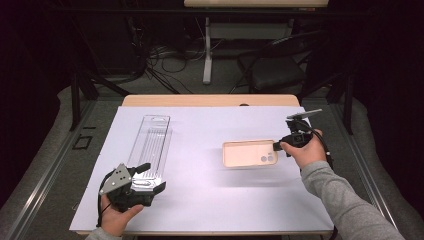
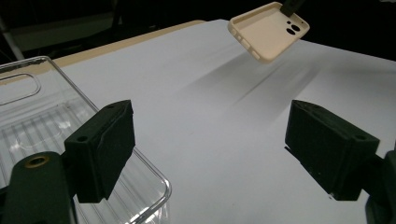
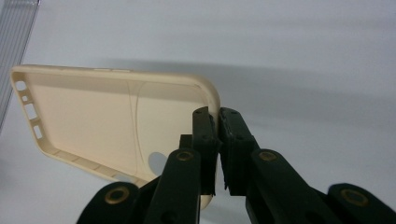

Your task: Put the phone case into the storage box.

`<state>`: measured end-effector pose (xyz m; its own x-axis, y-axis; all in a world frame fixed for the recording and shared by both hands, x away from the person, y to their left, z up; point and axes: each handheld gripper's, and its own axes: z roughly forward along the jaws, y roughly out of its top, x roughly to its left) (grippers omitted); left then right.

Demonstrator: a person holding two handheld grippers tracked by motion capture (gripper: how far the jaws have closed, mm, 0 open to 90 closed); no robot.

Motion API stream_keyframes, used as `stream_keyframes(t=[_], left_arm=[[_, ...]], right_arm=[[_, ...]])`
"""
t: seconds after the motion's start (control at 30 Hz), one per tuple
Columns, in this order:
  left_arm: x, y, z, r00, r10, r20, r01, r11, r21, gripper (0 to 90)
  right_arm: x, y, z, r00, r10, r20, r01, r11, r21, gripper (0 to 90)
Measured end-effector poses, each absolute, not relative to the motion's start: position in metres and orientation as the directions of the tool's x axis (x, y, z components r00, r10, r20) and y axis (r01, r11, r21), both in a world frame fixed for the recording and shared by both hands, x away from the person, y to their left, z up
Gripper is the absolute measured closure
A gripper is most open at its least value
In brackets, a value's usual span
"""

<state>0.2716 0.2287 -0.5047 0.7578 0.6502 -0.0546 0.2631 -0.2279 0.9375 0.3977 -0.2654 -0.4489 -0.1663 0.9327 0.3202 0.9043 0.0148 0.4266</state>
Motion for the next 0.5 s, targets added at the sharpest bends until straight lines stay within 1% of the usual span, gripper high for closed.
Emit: stream_keyframes(t=[0.2,0.5], left_arm=[[0.279,0.228,-0.497,0.752,0.653,-0.091,0.284,-0.197,0.938,16.0],[0.287,0.22,-0.488,0.754,0.651,-0.091,0.294,-0.211,0.932,16.0]], right_arm=[[0.399,-0.257,-0.441,-0.201,0.933,0.3,0.897,0.051,0.44,85.8],[0.401,-0.245,-0.428,-0.266,0.932,0.245,0.87,0.123,0.478,85.8]])
